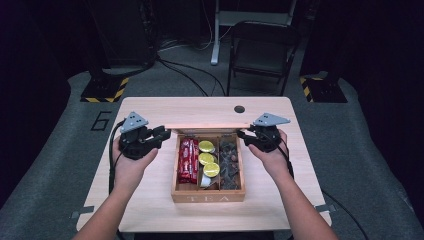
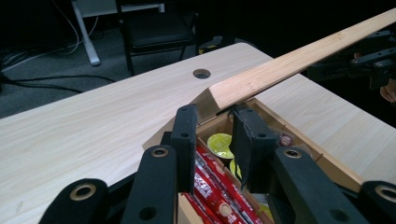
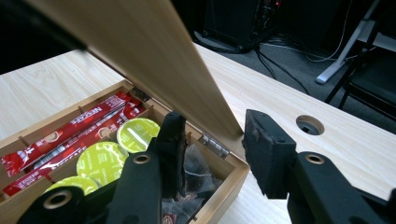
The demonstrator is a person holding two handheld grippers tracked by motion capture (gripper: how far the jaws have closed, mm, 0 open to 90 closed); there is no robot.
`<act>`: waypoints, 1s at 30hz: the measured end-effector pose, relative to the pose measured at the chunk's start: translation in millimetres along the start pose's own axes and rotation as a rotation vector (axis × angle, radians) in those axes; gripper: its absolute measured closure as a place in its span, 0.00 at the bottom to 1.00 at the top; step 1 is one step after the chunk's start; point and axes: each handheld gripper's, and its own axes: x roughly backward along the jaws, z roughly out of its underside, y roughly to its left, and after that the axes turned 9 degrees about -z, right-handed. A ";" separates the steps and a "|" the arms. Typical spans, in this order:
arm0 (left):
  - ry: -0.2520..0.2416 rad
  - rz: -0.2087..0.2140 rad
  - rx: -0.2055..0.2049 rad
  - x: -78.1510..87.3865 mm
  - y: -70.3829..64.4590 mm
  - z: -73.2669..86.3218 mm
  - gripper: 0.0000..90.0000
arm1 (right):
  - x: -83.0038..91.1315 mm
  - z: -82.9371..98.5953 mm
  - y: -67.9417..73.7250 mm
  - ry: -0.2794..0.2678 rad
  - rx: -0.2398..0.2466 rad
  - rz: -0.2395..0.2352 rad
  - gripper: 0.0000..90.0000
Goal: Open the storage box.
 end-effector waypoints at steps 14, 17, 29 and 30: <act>-0.015 -0.006 0.012 -1.3 1.8 -6.7 0.79 | -18.9 10.7 -11.1 0.013 -0.037 0.025 0.67; -0.016 -0.014 0.006 -0.6 0.0 -4.7 0.79 | -19.9 15.3 -12.9 0.002 -0.040 0.019 0.68; -0.012 -0.029 0.007 1.9 -4.2 -1.0 0.79 | -26.4 19.1 -20.0 0.017 -0.062 -0.013 0.66; -0.010 -0.030 0.006 2.0 -4.2 -0.8 0.79 | -26.1 18.6 -20.2 0.019 -0.048 -0.017 0.66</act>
